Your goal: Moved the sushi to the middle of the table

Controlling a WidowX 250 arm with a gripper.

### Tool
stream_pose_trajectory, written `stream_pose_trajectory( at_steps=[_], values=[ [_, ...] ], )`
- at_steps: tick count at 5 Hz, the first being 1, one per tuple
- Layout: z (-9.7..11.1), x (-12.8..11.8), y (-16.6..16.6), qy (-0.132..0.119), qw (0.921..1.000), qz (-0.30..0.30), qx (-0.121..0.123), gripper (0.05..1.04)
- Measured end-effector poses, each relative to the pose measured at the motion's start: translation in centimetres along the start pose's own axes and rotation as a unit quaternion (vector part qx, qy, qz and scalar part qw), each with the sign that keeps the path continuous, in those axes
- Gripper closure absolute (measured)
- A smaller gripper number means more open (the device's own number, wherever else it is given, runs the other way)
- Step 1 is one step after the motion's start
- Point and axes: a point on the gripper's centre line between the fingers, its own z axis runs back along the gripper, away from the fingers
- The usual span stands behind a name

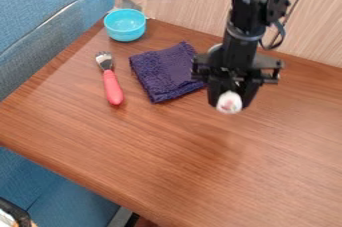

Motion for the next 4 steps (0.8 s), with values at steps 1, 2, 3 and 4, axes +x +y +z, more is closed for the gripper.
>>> stream_pose_trajectory(
  at_steps=[1,2,3,4],
  values=[
    [-1.97,-0.63,-0.63,0.018,0.9996,-0.021,0.0,0.546],
    [-2.26,-0.9,-1.01,0.02,0.9992,-0.034,-0.001,0.475],
    [-2.26,-1.0,-1.09,0.022,0.9991,-0.036,-0.002,0.177],
    [-2.08,-0.75,-1.16,0.019,0.9992,-0.036,0.0,0.073]
  ],
)
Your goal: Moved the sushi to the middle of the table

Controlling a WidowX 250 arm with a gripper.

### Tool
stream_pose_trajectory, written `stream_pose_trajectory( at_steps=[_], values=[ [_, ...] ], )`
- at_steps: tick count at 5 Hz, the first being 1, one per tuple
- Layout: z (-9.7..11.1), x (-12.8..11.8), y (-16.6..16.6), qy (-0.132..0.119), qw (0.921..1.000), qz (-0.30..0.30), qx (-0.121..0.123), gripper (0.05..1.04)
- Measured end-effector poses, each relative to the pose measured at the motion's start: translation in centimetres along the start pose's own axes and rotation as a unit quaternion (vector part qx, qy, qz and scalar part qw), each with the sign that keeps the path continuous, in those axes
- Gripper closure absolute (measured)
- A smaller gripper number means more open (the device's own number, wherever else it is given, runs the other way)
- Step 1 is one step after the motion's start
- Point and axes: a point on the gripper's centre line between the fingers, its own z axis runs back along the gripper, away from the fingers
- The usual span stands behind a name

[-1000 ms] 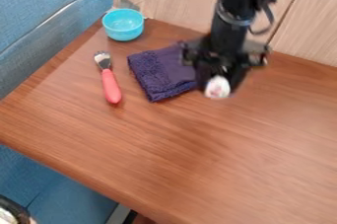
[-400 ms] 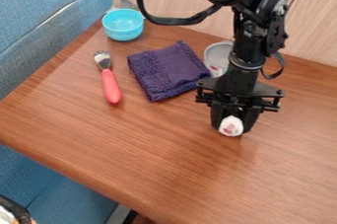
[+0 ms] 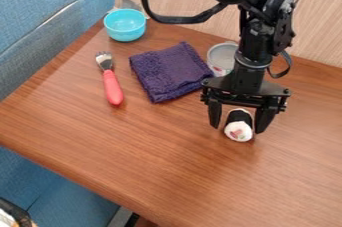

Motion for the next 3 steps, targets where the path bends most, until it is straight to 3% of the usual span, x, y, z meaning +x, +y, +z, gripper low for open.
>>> stream_pose_trajectory(
  at_steps=[1,2,3],
  values=[
    [0.2,0.3,0.6,0.003,0.9999,0.015,0.0,0.077],
    [3.4,1.2,0.7,-0.039,0.9989,0.02,-0.015,0.083],
    [6.6,1.8,0.4,-0.081,0.9954,0.005,-0.052,0.083]
  ],
)
